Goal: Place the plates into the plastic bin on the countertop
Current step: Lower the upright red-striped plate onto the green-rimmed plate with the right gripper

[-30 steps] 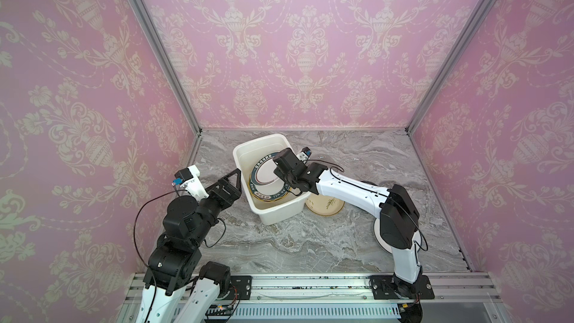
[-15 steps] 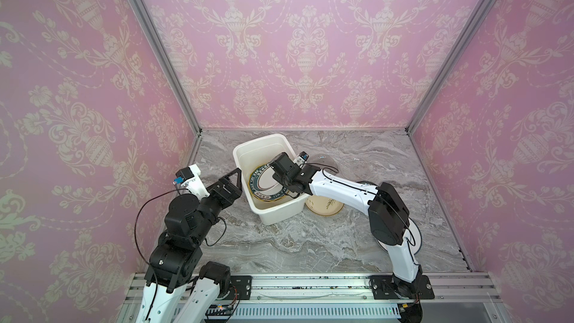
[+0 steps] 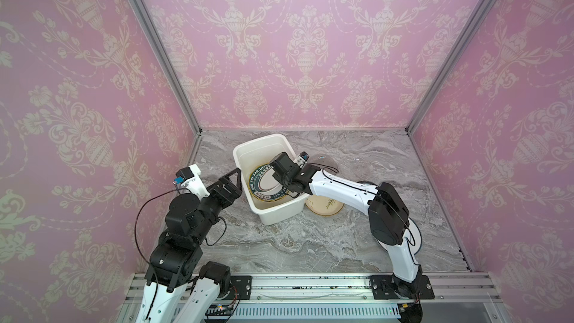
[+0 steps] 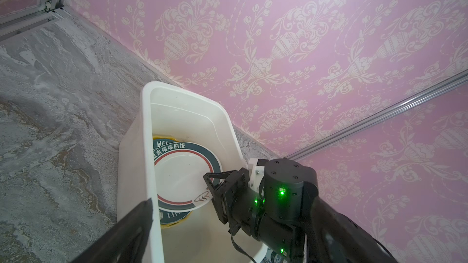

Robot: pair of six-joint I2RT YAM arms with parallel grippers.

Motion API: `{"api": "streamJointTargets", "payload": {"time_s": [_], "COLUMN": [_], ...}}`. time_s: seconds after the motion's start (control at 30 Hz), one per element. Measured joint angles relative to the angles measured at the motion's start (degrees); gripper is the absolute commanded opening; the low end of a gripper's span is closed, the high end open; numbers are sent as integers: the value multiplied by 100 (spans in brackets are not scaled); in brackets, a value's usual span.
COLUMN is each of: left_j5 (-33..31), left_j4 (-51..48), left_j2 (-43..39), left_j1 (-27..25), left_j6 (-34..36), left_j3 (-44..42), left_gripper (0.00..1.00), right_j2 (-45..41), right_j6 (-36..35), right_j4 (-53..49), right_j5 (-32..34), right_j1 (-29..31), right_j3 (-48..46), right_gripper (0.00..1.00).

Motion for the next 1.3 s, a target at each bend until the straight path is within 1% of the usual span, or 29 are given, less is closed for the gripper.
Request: {"api": "streamJointTargets", "payload": {"time_s": [0.07,0.2,0.53,0.8,0.93,1.03,1.2,1.3], "left_j5": [-9,-22,-35,-37,-39,-39,-39,-39], "left_j4": [-13,-33,-28,-28,-31,-31,-28,-28], "left_j2": [0,0,0,0,0,2,4,13], "left_j1": [0,0,0,0,0,0,0,0], "left_j6": [0,0,-2,0,0,0,-2,0], "left_j3": [0,-2,-66,-66,-66,-66,-66,-66], "left_gripper": [99,99,99,99,99,99,99,99], "right_j2": [0,33,420,782,839,876,1128,1287], "right_j6": [-9,-92,-605,-879,-999,-1073,-1169,-1231], "right_j4": [-28,-205,-745,-1147,-1250,-1386,-1696,-1956], "right_j5": [-11,-92,-238,-339,-356,-531,-765,-811], "right_j1": [0,0,0,0,0,4,46,52], "right_j3": [13,129,782,1386,1484,1510,1563,1749], "right_gripper": [46,52,62,72,78,81,91,94]}}
